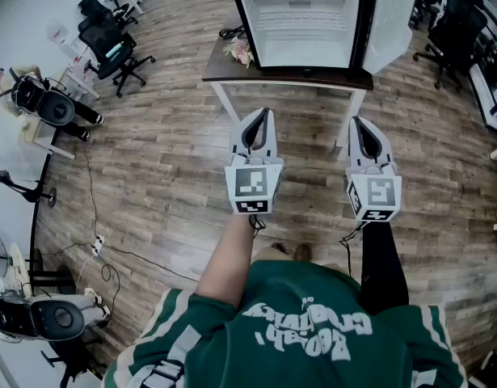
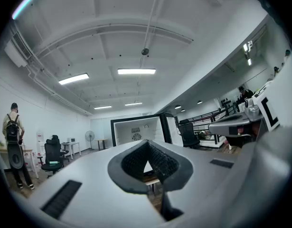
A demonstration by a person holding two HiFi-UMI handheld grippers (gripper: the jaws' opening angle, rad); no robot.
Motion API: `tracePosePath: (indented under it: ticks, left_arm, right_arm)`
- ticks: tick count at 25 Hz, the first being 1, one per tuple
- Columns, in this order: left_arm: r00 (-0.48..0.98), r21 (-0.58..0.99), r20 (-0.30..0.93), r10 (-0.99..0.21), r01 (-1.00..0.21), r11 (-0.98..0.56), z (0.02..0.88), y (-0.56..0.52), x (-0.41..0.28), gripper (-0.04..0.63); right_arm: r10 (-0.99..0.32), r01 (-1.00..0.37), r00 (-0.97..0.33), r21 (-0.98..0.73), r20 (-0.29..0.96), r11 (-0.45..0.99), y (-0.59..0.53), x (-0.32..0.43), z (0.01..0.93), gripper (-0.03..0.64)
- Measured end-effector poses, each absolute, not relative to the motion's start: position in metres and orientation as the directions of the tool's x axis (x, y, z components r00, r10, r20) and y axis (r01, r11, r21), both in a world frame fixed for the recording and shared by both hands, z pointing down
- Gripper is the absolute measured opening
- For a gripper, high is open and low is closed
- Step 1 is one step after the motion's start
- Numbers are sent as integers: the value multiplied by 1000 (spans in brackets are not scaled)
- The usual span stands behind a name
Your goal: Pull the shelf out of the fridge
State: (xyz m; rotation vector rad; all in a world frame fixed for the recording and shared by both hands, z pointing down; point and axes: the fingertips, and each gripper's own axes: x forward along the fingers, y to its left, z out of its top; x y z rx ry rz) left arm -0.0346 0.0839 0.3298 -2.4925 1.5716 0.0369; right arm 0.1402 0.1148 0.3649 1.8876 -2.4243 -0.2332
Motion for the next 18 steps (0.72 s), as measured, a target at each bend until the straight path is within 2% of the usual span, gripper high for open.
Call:
tracePosePath:
  ticks: [18]
  left_arm:
    - [455,-150,-121,-882,-887,-437,339,87,-36,15]
  right_arm:
    - [-966,-958,-255,146,-34,248,114,138,369,9]
